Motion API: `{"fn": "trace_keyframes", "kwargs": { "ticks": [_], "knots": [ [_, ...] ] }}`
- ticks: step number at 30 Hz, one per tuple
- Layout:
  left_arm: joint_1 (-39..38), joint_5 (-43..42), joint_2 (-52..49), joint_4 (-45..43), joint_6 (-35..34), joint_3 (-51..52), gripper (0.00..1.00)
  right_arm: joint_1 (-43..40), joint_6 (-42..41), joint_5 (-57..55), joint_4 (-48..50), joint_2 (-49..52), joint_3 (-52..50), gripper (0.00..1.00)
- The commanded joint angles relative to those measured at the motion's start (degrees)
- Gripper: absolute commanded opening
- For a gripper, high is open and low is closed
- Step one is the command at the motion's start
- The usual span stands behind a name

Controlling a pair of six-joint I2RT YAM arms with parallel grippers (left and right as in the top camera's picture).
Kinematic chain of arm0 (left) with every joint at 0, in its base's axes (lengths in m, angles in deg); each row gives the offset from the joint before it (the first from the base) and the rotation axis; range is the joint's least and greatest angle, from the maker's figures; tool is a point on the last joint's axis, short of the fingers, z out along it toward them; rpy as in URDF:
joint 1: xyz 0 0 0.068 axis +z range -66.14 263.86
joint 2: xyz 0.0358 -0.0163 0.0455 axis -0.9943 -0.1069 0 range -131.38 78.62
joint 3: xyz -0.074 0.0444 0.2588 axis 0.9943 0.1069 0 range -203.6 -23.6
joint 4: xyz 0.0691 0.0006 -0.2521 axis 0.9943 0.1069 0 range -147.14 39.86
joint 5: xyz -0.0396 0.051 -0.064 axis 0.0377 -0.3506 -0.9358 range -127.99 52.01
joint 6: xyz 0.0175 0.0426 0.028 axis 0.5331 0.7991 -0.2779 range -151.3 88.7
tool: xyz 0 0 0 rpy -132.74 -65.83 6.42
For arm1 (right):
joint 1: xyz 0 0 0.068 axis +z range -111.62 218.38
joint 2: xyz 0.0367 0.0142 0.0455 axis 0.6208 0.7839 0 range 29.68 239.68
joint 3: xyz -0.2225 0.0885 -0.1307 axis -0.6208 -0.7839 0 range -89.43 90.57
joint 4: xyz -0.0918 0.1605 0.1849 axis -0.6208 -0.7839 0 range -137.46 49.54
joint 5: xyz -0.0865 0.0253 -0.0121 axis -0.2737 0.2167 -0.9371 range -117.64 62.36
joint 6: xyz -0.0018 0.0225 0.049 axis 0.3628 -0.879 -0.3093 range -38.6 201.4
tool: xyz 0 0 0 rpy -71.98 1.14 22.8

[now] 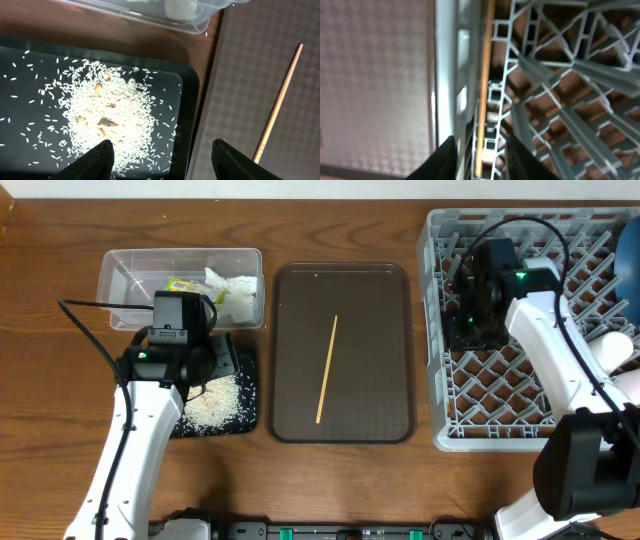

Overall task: Sort waste into correct bins and load items into the dishwasher rack
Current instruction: 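Carry the chopstick with the right gripper and drop it into the rack, then reach the right gripper back and grasp the remaining chopstick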

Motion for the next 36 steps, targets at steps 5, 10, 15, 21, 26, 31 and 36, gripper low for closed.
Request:
{"fn": "trace_keyframes", "kwargs": {
  "ticks": [5,10,15,21,26,31,36],
  "knots": [
    [0.24,0.92,0.07,0.17,0.13,-0.04,0.65,1.92,0.37,8.15,0.87,-2.78,12.68,0.4],
    [0.24,0.92,0.07,0.26,0.13,-0.04,0.65,8.02,-0.46,13.94,8.41,-2.45,12.5,0.47],
    [0.24,1.86,0.07,0.44,0.0,-0.04,0.65,16.79,-4.22,10.62,12.5,0.33,10.58,0.52],
    [1.64,5.25,0.07,2.43,-1.64,-0.04,0.65,26.86,-12.28,0.59,12.72,7.52,10.54,0.54],
    [3.54,5.22,0.07,3.61,-1.62,-0.04,0.65,32.24,-21.92,-2.75,12.68,14.71,10.54,0.54],
    [4.09,5.2,0.07,3.74,-1.64,-0.04,0.65,34.69,-28.39,-2.8,11.72,20.24,10.54,0.51],
    [4.09,5.2,0.07,3.74,-1.64,-0.04,0.65,35.63,-30.77,-3.21,10.67,23.96,10.54,0.48]
  ]
}}
